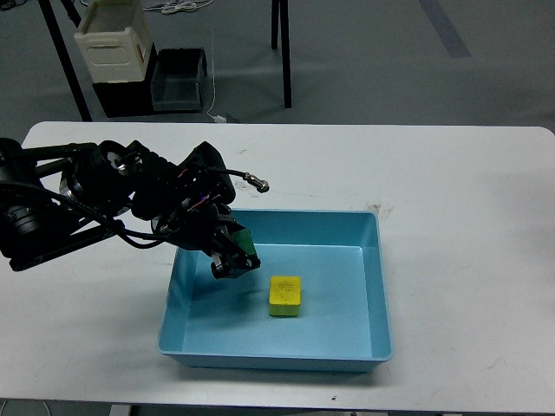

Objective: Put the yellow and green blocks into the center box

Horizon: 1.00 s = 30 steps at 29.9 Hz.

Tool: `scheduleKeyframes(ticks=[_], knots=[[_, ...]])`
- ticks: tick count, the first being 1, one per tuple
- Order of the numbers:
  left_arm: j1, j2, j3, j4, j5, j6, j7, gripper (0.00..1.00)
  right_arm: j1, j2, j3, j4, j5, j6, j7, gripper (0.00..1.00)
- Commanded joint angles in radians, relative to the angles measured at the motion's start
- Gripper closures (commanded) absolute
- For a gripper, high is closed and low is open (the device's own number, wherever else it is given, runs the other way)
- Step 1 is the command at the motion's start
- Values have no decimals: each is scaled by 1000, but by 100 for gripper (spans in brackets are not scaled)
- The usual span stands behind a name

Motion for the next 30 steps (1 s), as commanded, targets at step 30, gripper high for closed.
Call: scheduleKeyframes(ticks=[30], knots=[[284, 156, -623, -35, -902, 0, 0, 0, 70, 110, 52, 126, 3, 115, 0, 0]])
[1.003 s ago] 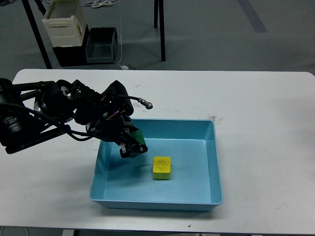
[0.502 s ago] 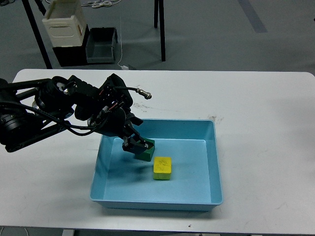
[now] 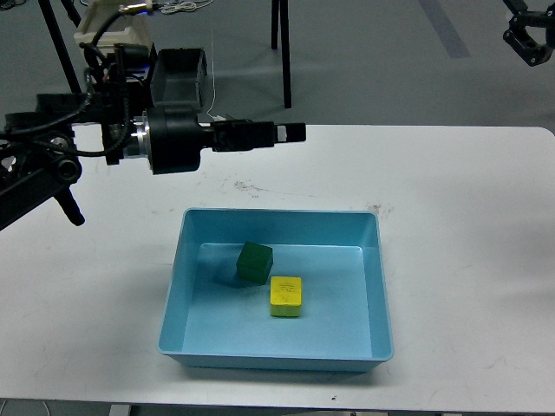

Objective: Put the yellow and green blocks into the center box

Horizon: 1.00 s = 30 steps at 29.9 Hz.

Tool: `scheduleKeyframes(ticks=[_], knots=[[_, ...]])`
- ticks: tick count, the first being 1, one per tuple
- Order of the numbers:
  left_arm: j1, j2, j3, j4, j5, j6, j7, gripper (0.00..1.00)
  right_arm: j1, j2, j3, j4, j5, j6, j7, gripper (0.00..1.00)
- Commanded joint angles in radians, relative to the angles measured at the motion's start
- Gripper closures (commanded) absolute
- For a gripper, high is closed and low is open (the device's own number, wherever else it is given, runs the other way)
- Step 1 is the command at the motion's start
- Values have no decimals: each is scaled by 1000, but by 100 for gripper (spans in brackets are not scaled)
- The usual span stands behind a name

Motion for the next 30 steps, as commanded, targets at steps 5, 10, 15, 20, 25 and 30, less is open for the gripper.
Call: scheduleKeyframes(ticks=[5, 10, 15, 20, 25, 30], knots=[[267, 64, -380, 1, -359, 0, 0, 0, 2, 80, 33, 23, 56, 7, 0, 0], [411, 76, -511, 4, -489, 0, 0, 0, 4, 165, 45, 26, 182, 7, -24, 0], [503, 79, -556, 4, -638, 0, 0, 0, 7, 286, 42, 25, 188, 7, -42, 0], [534, 86, -551, 39, -732, 27, 0, 0, -2, 390, 45, 25, 235, 6, -80, 0], [528, 84, -553, 174, -759, 12, 0, 0, -28, 459, 80, 16, 323, 3, -167, 0], [505, 87, -553, 254, -874, 0, 0, 0, -100, 475, 166, 49, 347, -4, -211, 0]])
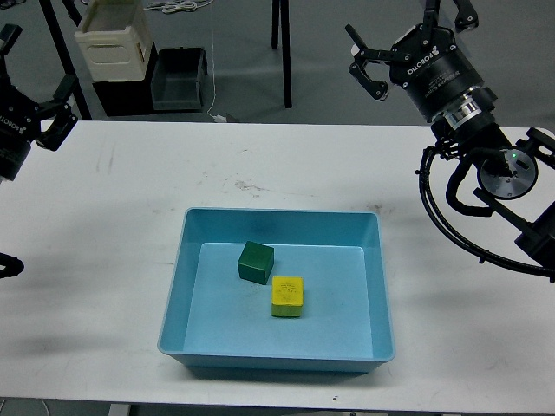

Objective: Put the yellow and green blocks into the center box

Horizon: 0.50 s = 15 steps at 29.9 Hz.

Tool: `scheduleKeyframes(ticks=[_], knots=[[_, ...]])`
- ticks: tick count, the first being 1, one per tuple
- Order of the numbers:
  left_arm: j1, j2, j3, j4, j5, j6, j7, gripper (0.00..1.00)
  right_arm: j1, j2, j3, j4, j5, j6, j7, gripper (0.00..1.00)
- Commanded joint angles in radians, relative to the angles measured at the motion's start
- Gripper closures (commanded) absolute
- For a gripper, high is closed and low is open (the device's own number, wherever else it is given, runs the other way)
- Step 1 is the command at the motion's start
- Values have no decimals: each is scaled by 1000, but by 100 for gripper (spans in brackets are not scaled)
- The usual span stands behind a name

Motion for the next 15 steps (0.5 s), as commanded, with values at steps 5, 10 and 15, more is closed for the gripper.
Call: scheduleKeyframes(ticks=[5, 10, 15], knots=[[16, 51, 1, 20, -453, -9, 187, 0, -187, 10, 153, 118, 74, 4, -54, 0], [99, 77, -2, -90, -683, -9, 233, 0, -359, 15, 291, 210, 72, 12, -43, 0], [248, 77, -60, -296, -705, -9, 228, 0, -515, 88, 462, 232, 79, 7, -52, 0]])
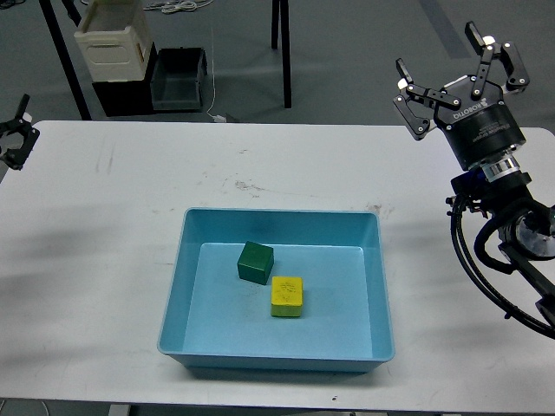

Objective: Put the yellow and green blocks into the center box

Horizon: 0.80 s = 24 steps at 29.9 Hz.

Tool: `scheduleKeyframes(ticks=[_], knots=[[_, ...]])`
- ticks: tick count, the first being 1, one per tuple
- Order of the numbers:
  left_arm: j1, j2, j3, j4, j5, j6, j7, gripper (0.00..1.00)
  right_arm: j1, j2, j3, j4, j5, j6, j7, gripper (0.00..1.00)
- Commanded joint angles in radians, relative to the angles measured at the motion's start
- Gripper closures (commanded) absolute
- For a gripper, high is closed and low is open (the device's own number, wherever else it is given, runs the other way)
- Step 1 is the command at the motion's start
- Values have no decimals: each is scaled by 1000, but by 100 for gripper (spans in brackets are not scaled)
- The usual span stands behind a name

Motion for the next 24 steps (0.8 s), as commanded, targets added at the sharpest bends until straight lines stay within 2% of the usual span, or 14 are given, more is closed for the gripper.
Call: scheduleKeyframes(ticks=[1, 7, 13, 17, 20, 24], knots=[[100, -15, -65, -130, -12, 0, -1, 0, -101, 55, 109, 9, 4, -1, -5, 0], [215, -134, -175, -144, -47, 0, 33, 0, -242, 120, 209, 72, 7, -1, -10, 0], [329, -203, -180, -147, -164, 0, 59, 0, -382, 135, 229, 123, 19, 2, -14, 0], [372, -216, -157, -190, -165, 0, 125, 0, -468, 158, 223, 161, 78, 13, -14, 0], [422, -225, -169, -249, -168, 0, 113, 0, -506, 179, 218, 167, 79, 16, -14, 0], [433, -289, -163, -259, -165, 0, 102, 0, -540, 207, 218, 175, 81, 18, -16, 0]])
